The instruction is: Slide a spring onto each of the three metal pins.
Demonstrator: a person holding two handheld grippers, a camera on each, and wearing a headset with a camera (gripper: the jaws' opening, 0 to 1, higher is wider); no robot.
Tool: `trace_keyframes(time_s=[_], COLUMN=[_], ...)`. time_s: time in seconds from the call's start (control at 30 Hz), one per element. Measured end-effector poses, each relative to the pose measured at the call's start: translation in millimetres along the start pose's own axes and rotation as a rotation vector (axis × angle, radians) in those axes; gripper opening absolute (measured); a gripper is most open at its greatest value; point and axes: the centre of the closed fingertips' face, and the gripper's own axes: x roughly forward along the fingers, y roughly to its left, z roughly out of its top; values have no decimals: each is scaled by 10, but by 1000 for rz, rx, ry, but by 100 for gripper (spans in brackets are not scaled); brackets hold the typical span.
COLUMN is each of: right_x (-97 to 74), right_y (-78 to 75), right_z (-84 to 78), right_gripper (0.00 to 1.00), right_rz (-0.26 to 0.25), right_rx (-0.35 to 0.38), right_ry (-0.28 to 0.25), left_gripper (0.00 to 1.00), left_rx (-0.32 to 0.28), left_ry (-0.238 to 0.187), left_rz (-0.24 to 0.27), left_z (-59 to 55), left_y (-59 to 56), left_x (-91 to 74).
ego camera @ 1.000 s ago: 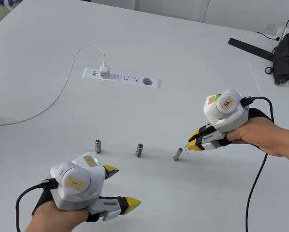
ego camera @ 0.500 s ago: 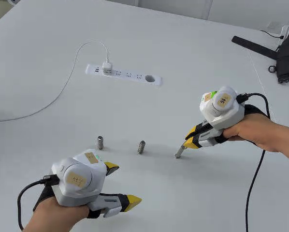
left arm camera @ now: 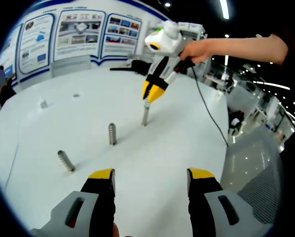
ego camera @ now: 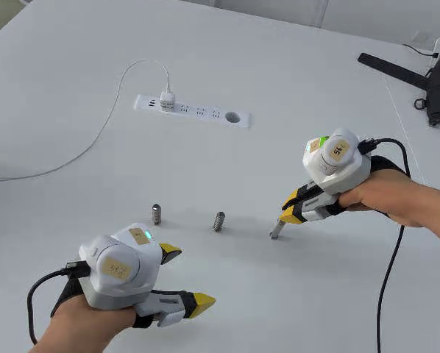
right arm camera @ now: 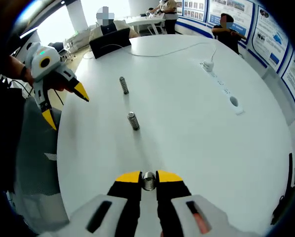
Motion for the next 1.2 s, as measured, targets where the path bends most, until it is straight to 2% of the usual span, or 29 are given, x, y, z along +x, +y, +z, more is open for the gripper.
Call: trace_keyframes(time_s=[0.5,1.2], right_x=[2,181], right_y=[-22,-16], right_z=[-55,-129], right_gripper=[12,13], right_rz=[-5,4], right_rx=[1,-11], right_ry=[10,38], left_gripper=[59,59], left_rx=[-1,-5], left_ry=[3,7], left_rz=[-11,-7], left_z=[-14,-36], left_y=[-31,-21], left_x=[11,-3])
